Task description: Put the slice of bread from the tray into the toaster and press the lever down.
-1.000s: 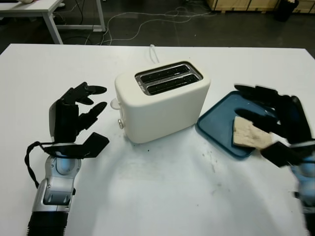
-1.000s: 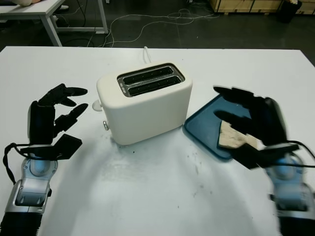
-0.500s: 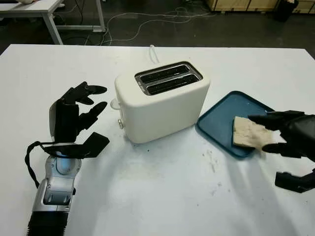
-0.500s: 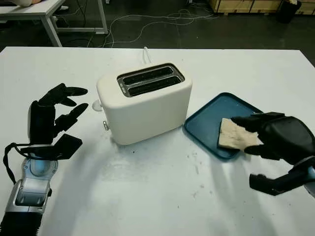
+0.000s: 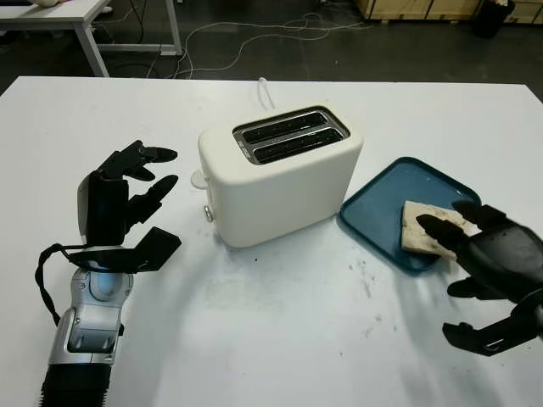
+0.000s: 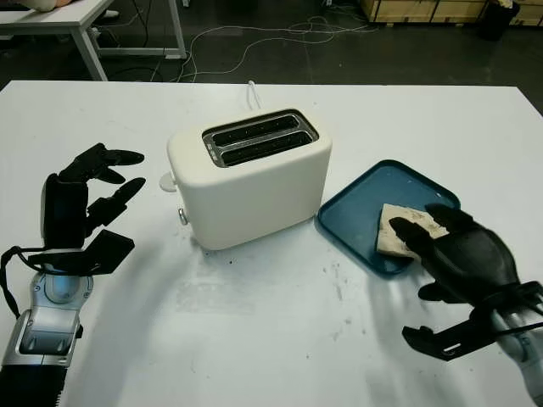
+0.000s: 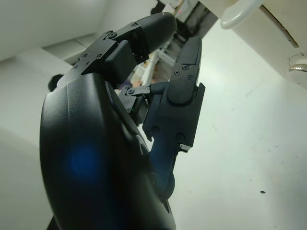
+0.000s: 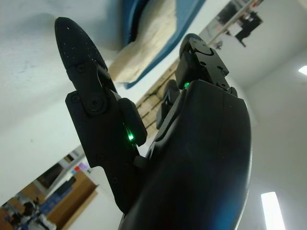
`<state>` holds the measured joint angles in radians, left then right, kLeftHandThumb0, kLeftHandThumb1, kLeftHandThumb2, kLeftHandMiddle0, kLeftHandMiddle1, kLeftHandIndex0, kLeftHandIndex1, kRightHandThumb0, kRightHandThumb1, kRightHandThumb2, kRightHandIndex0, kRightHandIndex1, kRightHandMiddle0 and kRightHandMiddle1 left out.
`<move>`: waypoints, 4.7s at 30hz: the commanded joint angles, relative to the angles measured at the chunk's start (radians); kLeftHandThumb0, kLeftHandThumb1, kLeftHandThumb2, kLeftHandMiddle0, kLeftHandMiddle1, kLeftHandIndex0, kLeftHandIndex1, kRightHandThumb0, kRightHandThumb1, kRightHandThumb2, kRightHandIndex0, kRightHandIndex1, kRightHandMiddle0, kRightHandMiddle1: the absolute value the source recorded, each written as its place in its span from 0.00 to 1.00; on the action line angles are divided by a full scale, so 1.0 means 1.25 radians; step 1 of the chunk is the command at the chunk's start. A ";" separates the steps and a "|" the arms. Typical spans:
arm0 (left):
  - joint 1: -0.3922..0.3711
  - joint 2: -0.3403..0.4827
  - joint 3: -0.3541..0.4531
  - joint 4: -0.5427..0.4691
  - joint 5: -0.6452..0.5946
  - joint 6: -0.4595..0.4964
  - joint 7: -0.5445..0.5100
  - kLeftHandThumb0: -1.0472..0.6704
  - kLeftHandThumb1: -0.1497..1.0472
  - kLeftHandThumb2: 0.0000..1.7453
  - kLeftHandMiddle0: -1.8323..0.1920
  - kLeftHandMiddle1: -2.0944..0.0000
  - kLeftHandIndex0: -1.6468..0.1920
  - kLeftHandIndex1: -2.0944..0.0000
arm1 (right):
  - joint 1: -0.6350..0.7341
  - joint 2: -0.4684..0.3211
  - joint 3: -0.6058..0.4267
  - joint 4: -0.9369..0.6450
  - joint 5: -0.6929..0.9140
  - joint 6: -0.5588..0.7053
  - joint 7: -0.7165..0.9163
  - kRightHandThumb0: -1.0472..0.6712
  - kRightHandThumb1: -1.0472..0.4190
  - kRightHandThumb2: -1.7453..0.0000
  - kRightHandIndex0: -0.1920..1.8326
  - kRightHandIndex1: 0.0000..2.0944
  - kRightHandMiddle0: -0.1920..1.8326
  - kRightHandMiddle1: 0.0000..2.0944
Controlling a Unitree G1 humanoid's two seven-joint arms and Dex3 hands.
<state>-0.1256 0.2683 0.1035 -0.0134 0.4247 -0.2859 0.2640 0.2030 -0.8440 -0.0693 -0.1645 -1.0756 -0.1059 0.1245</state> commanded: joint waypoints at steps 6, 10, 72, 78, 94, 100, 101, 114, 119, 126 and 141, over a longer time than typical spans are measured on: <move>-0.011 0.008 0.001 0.008 -0.007 -0.017 0.001 0.41 0.89 0.09 0.65 0.30 0.53 0.62 | -0.030 0.021 0.087 0.162 -0.087 0.044 -0.215 0.24 0.16 1.00 0.14 0.03 0.16 0.01; -0.010 0.007 0.000 0.003 -0.006 -0.014 -0.004 0.42 0.89 0.08 0.65 0.30 0.54 0.62 | -0.060 0.022 0.130 0.269 -0.103 0.050 -0.407 0.52 0.10 0.98 0.10 0.36 0.22 0.05; -0.003 0.008 -0.006 0.005 -0.011 -0.025 -0.009 0.42 0.89 0.09 0.66 0.29 0.55 0.61 | -0.160 -0.017 0.146 0.214 0.157 -0.219 -0.502 0.43 0.09 0.87 0.25 0.83 0.17 0.83; -0.006 0.009 -0.008 0.012 -0.011 -0.031 -0.007 0.42 0.89 0.09 0.66 0.29 0.55 0.61 | -0.147 -0.020 0.130 0.196 0.185 -0.234 -0.413 0.42 0.09 0.87 0.52 0.83 0.27 0.83; -0.012 0.009 -0.009 0.024 -0.004 -0.043 0.007 0.41 0.89 0.08 0.65 0.31 0.55 0.59 | -0.144 -0.010 0.095 0.190 0.213 -0.265 -0.337 0.41 0.09 0.87 0.64 0.83 0.32 0.83; -0.008 0.007 -0.008 0.012 -0.014 -0.029 -0.004 0.42 0.89 0.08 0.66 0.28 0.56 0.59 | -0.162 0.015 0.055 0.202 0.287 -0.300 -0.354 0.42 0.09 0.90 0.50 0.83 0.26 0.83; -0.008 0.007 -0.008 0.013 -0.013 -0.031 -0.004 0.42 0.89 0.08 0.66 0.28 0.56 0.59 | -0.169 0.021 0.047 0.210 0.294 -0.310 -0.370 0.41 0.09 0.92 0.47 0.83 0.25 0.83; -0.007 0.005 -0.009 0.012 -0.010 -0.028 -0.004 0.41 0.89 0.09 0.65 0.29 0.55 0.60 | -0.424 0.038 0.012 0.423 0.400 -0.353 -0.356 0.35 0.12 1.00 0.37 0.34 0.50 0.03; -0.003 0.005 -0.009 0.006 -0.006 -0.023 -0.002 0.41 0.89 0.09 0.65 0.29 0.55 0.60 | -0.541 0.021 0.074 0.544 0.352 -0.346 -0.305 0.33 0.14 1.00 0.49 0.03 0.50 0.00; -0.004 0.004 -0.010 0.008 -0.003 -0.025 0.001 0.41 0.89 0.09 0.66 0.29 0.55 0.60 | -0.663 0.015 0.195 0.692 0.270 -0.329 -0.238 0.27 0.13 1.00 0.42 0.00 0.42 0.00; -0.009 0.007 -0.010 0.024 0.005 -0.040 0.015 0.41 0.89 0.08 0.65 0.33 0.54 0.60 | -0.801 0.010 0.383 0.864 0.182 -0.379 -0.214 0.24 0.24 1.00 0.35 0.00 0.40 0.00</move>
<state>-0.1267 0.2745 0.0936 0.0096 0.4263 -0.3234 0.2699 -0.7790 -0.8137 0.3986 0.9324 -0.8372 -0.5731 -0.1573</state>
